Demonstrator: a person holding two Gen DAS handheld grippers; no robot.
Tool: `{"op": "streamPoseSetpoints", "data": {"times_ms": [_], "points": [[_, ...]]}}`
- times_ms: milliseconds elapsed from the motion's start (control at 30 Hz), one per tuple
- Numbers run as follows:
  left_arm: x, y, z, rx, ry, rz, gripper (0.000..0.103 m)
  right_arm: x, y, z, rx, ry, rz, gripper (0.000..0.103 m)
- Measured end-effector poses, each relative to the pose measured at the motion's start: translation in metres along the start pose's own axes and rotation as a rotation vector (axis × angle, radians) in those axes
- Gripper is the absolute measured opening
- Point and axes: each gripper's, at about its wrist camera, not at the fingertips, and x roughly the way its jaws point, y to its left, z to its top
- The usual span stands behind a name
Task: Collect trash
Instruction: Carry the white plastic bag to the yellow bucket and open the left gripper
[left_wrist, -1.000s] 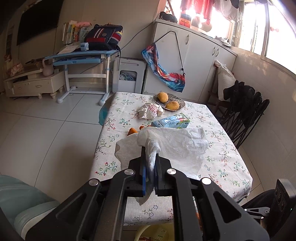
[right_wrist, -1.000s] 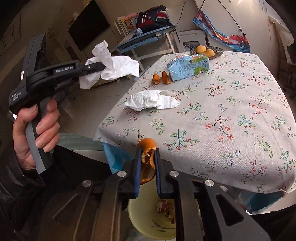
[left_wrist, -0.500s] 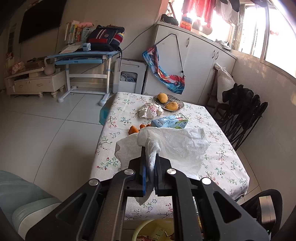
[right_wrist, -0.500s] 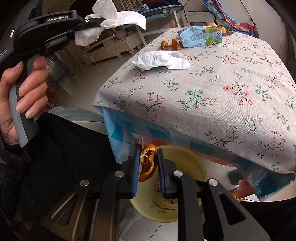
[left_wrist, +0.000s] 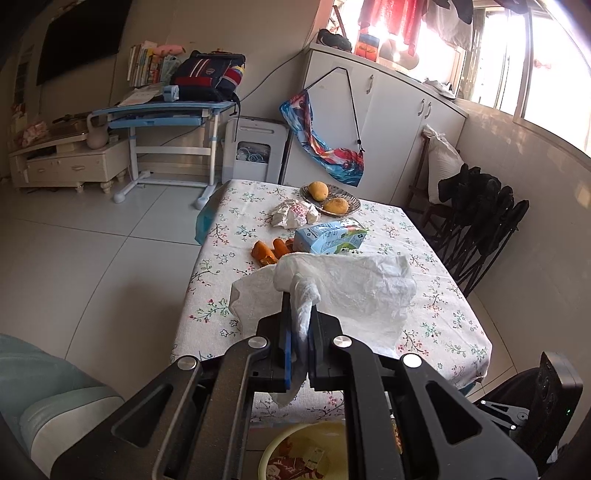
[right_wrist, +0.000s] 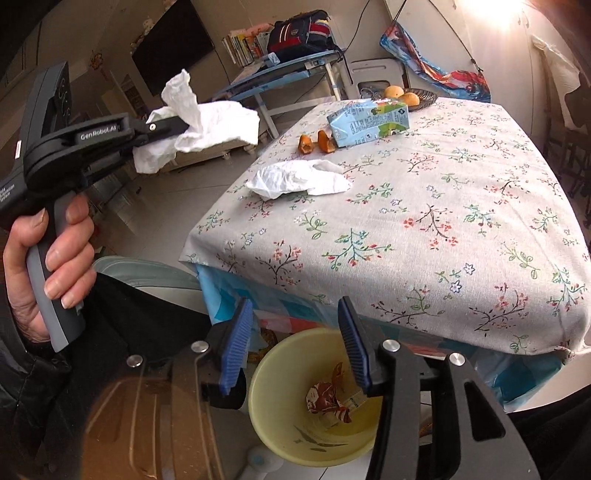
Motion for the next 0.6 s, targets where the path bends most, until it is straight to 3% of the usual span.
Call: {"op": "streamPoseSetpoints", "data": {"times_ms": [267, 600], "points": [[-0.008, -0.012, -0.020, 0.023, 0.025, -0.015, 0.007, -0.024, -0.015, 0.007, 0.066, -0.135, -0.056, 0.056], [-0.008, -0.041, -0.066, 0.089, 0.134, -0.043, 0.007, -0.040, -0.029, 0.008, 0.124, -0.204, -0.075, 0.063]]}}
